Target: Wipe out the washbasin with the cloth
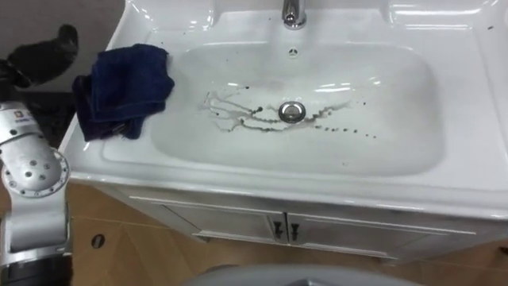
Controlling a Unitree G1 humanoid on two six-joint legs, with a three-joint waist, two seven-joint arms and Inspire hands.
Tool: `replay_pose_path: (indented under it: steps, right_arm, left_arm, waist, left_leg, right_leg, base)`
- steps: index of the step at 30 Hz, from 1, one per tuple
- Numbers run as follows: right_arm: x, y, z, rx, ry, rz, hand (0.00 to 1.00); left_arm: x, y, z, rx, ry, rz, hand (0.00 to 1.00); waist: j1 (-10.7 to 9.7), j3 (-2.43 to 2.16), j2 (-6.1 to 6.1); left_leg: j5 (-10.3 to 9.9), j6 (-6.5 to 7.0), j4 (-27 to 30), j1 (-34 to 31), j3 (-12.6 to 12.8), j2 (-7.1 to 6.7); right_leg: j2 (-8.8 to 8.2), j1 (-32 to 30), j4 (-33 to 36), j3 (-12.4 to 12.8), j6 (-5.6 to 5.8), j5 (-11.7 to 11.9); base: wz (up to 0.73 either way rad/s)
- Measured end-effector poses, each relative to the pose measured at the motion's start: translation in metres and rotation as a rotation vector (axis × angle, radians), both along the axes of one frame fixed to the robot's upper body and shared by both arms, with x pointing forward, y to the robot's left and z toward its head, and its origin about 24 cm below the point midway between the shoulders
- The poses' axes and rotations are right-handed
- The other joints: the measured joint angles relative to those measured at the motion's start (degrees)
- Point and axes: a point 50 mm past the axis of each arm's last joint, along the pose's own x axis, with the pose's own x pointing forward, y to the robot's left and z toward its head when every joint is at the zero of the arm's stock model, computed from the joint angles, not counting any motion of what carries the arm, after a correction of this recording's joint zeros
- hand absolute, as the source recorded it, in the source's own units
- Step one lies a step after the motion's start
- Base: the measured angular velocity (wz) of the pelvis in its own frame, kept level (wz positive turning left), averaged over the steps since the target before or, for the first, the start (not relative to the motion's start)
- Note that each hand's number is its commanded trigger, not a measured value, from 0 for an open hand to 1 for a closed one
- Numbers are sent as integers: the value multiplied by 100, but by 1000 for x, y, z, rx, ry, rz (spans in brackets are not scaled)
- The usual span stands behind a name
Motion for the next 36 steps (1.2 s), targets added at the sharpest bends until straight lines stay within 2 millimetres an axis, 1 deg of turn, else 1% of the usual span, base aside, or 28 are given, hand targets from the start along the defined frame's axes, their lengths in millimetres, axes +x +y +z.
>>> replay_pose_path:
  steps: [5, 6, 10, 15, 17, 19, 23, 24, 28, 30, 36]
  right_arm:
    - [-10, 2, 0, 10, 39, -12, 0]
    - [-12, 4, -1, 19, 49, -15, 0]
    - [-15, 9, -3, 35, 57, -21, 0]
    - [-16, 10, -3, 37, 66, -26, 0]
    - [-17, 10, -3, 41, 71, -33, 0]
    - [-17, 11, -3, 45, 72, -36, 0]
    - [-17, 12, -3, 48, 71, -46, 0]
    - [-18, 12, -3, 50, 77, -50, 0]
    - [-28, 16, -3, 66, 111, -72, 0]
    - [-31, 16, -3, 76, 123, -78, 0]
    - [-38, 19, -3, 98, 135, -152, 0]
  left_arm:
    - [3, 2, -13, -16, 78, -13, 0]
    - [4, 3, -17, -22, 97, -8, 0]
    - [3, 6, -28, -38, 159, 3, 0]
    - [4, 4, -31, -42, 175, -3, 0]
    - [4, 4, -32, -43, 178, -3, 0]
    - [4, 4, -32, -44, 182, -3, 0]
    - [6, 2, -34, -15, 219, -16, 0]
    - [6, 1, -35, -8, 233, -20, 0]
    - [15, -4, -37, 1, 270, -58, 0]
    - [18, -3, -43, -9, 300, -62, 0]
    - [18, -10, -64, -30, 418, -96, 0]
  waist:
    - [-85, -7, -11]
    - [-92, -12, -15]
    - [-186, -30, -59]
    - [-201, -39, -85]
    - [-203, -41, -92]
    - [-242, -52, -107]
    - [-317, -54, -130]
    - [-343, -52, -134]
    - [-356, -56, -124]
    - [-373, -68, -103]
    - [-395, -66, -100]
  left_leg:
    - [8, -14, -3, 6, 54, 52]
    - [9, -19, -3, -1, 96, 89]
    - [22, -41, -14, -15, 175, 110]
    - [25, -45, -19, 2, 206, 119]
    - [25, -45, -28, 27, 271, 137]
    - [25, -46, -21, 31, 301, 173]
    - [30, -56, -13, 32, 327, 184]
    - [33, -61, -11, 34, 329, 187]
    - [44, -81, -7, 23, 330, 207]
    - [48, -88, -4, 24, 330, 212]
    - [60, -102, -1, 39, 337, 224]
  right_leg:
    - [27, -32, 10, 43, -28, 17]
    - [37, -53, 11, 53, -41, 25]
    - [63, -113, 11, 89, -73, 44]
    - [72, -119, 8, 148, -99, 60]
    - [74, -119, 6, 171, -105, 64]
    - [87, -117, 6, 206, -124, 78]
    - [114, -122, 6, 283, -146, 93]
    - [123, -121, 7, 350, -148, 94]
    - [146, -121, 10, 373, -166, 105]
    - [153, -118, 10, 373, -168, 106]
    - [164, -118, 13, 374, -176, 111]
  base:
    - [-8]
    - [-17]
    - [-12]
    - [-5]
    - [-11]
    - [-8]
    - [-5]
    - [0]
    - [0]
    - [0]
    - [0]
